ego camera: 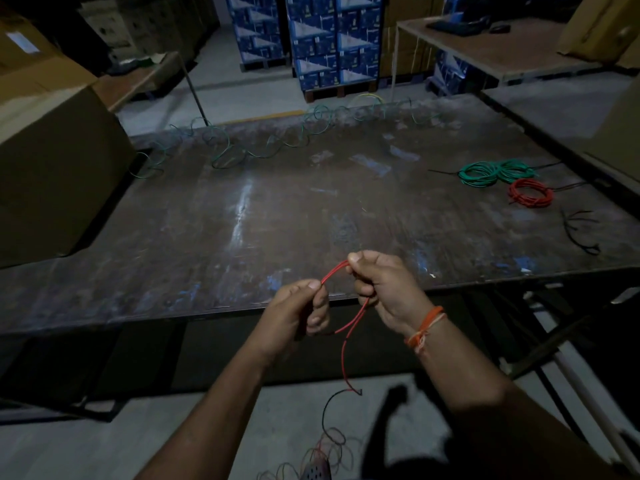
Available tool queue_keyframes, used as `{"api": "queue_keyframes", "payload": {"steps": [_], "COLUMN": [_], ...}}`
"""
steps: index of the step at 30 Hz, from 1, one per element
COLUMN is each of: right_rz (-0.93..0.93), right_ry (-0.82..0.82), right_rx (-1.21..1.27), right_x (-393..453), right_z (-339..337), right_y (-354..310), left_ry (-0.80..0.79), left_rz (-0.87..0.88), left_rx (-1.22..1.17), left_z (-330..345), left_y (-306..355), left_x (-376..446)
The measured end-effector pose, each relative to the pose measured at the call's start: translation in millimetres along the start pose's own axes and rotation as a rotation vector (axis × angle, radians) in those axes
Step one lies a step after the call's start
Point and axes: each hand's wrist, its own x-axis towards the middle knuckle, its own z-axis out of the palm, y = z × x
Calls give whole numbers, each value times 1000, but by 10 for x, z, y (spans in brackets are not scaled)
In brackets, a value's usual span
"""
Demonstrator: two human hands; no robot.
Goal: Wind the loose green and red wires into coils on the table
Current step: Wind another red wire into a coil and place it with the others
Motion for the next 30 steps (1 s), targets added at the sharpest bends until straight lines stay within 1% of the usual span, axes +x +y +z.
{"api": "queue_keyframes", "payload": {"steps": [3,5,8,12,14,15,18,19,22,24,27,30], "right_rz": [-75,-127,-176,-180,-200,-234,-419,-490,-641,-667,-653,-571], "right_ry": [-105,-163,-179,-196,-153,-124,-87,-78,56,124,175,195], "right_rx": [-374,-503,-539,-479,-498,-562,-883,-943,-961,-934,-919,-860], "right_x": [-64,-94,-109,-92,-60,-37,21,40,95,127,165,181], "right_z": [-41,-32,-4,-59,-120,-154,-236,-255,-288,-294,-300,-328], "right_y": [-51,-75,-48,38,81,92,74,60,11,-13,6,38], "left_ry": [18,9,-8,72,108,114,97,94,94,76,63,81], "left_rz": [-130,-146,-141,-115,-118,-122,-133,-139,-129,-110,-110,-106], "left_rx": [45,119,99,-33,-41,-32,-19,-41,-93,-108,-139,-180], "left_z": [-98,-131,-89,-121,-146,-154,-165,-171,-185,-172,-130,-118], "left_y": [31,33,16,-36,-60,-73,-116,-125,-130,-98,-42,-35], "left_x": [-8,-1,-6,-40,-66,-86,-138,-146,-134,-133,-139,-135]}}
